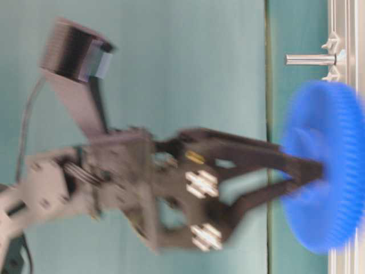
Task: Find the location of the shaft and insert the large gear.
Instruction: 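Lift the blue gear and carry it over the rail toward the shaft, then align the gear's bore over the metal shaft and lower it on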
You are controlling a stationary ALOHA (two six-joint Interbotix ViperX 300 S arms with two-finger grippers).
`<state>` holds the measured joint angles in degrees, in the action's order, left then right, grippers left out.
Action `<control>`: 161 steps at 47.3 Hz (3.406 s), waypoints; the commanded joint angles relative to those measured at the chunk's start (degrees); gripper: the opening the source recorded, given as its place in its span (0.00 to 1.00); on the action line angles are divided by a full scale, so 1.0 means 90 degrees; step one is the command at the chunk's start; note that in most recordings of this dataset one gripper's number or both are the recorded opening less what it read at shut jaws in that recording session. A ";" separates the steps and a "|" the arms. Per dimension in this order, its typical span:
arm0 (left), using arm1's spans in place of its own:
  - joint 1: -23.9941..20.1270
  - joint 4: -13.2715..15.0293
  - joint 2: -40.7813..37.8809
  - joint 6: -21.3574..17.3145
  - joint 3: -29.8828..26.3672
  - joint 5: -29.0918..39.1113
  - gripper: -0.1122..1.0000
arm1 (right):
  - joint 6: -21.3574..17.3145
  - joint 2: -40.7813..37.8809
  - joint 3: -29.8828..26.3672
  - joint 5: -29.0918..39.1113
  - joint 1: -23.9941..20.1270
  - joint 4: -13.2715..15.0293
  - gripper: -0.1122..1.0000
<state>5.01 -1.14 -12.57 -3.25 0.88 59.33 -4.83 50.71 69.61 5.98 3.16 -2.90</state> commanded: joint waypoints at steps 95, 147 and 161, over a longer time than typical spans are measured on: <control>-0.1240 -0.0039 -0.1807 -0.1699 -0.2979 0.0459 0.74 | -0.0059 0.0908 0.0176 0.0518 0.0205 0.0000 0.13; -0.1611 -0.0039 -0.1816 -0.1670 -0.2637 0.0410 0.74 | -0.0156 0.0918 0.0195 0.0518 0.0205 0.0010 0.13; -0.1611 -0.0039 -0.1680 -0.1689 -0.2451 0.0391 0.74 | -0.0156 0.0918 0.0195 0.0518 0.0205 0.0000 0.13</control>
<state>-8.00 -1.14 -29.27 -18.28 -21.09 62.67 -5.71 59.15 71.89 10.90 4.92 -2.72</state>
